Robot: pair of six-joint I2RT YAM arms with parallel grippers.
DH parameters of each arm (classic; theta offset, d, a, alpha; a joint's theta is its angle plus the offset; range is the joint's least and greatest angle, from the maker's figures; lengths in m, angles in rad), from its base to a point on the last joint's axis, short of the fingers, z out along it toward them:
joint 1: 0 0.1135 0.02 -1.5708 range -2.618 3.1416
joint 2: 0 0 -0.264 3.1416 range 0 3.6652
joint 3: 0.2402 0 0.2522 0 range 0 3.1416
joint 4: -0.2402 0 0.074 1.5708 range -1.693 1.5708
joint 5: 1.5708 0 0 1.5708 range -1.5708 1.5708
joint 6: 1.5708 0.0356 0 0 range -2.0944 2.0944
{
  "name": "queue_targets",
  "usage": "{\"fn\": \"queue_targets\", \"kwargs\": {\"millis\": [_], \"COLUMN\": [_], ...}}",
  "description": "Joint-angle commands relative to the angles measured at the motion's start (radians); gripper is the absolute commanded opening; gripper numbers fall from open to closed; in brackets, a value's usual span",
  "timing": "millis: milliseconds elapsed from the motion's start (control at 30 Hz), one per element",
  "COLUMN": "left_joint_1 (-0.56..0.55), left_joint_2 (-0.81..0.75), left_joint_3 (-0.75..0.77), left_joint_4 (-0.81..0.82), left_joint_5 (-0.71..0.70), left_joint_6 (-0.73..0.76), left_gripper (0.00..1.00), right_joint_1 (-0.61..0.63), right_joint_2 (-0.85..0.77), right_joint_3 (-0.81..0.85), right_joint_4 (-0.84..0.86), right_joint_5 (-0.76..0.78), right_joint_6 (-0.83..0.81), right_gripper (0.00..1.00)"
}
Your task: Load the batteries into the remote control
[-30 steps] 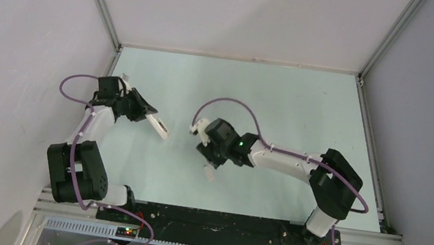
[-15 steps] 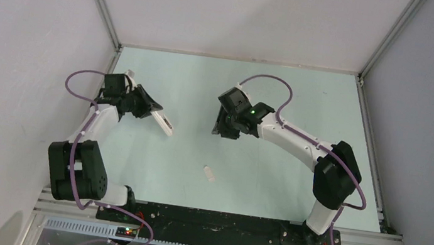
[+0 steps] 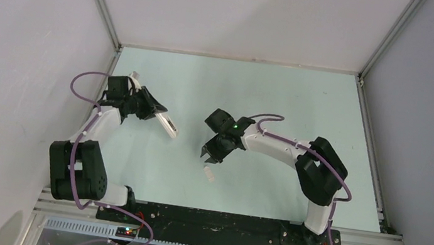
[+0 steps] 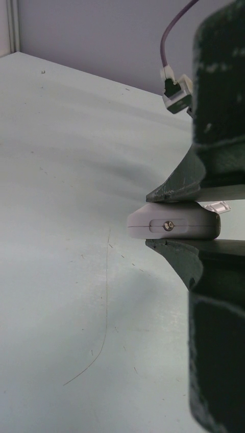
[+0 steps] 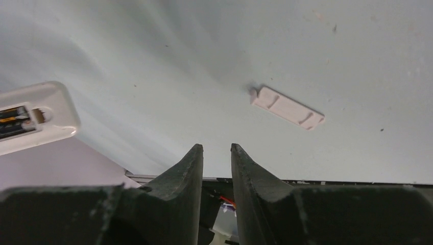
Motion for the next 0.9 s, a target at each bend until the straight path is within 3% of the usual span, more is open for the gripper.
{"fn": "queue_targets", "kwargs": {"millis": [0, 867], "left_joint_1": [-0.008, -0.012], "left_joint_2": [-0.030, 0.007], "left_joint_3": [-0.008, -0.005], "left_joint_4": [0.034, 0.034], "left_joint_5": [0.027, 0.064], "left_joint_6": [-0.020, -0.019], "left_gripper": [0.00, 0.00], "right_joint_1": [0.016, 0.002], "right_joint_2": [0.030, 0.126], "right_joint_3": [0.003, -0.024], "right_joint_4": [-0.046, -0.013], "right_joint_5": [-0.014, -0.001], "right_joint_6": [0.146, 0.174], "right_gripper": [0.30, 0.25]}}
